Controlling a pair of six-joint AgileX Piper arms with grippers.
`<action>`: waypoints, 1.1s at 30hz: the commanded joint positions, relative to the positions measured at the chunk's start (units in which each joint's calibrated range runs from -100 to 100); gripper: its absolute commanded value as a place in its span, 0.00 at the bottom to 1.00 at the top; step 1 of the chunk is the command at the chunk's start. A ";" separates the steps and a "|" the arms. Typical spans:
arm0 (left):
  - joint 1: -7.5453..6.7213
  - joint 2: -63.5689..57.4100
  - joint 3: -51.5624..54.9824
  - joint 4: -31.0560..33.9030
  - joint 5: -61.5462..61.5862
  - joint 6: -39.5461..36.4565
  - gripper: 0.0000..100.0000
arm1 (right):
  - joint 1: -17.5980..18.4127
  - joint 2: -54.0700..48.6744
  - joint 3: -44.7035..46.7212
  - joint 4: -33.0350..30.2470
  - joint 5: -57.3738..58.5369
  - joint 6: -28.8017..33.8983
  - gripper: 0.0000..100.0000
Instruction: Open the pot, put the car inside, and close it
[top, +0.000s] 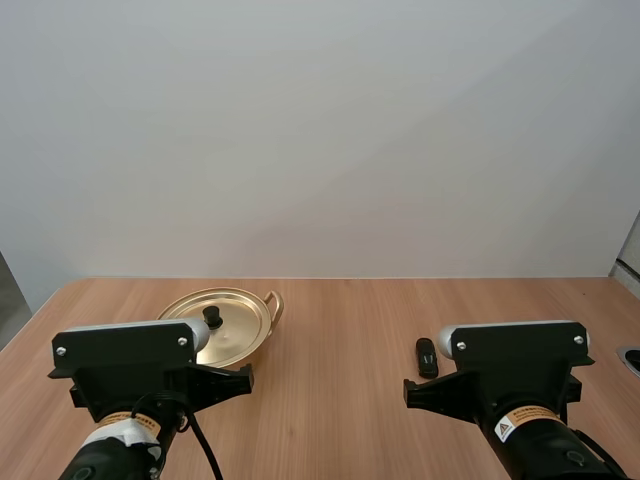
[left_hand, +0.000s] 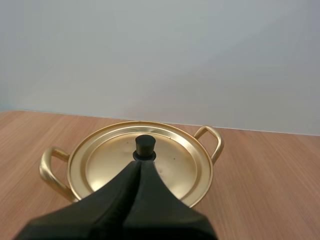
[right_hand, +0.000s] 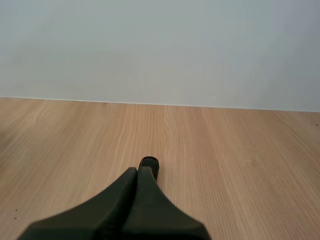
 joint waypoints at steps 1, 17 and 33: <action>0.00 0.00 0.00 0.00 -0.05 -0.04 0.00 | -0.01 0.00 0.00 0.07 -0.07 -0.01 0.00; 0.04 0.00 0.00 0.00 -54.04 2.39 0.00 | -0.01 0.00 0.00 -2.79 -27.38 -0.49 0.00; 0.04 0.00 -11.45 -0.11 -74.56 14.23 0.00 | -0.01 0.00 0.00 -2.79 -107.47 -1.39 0.00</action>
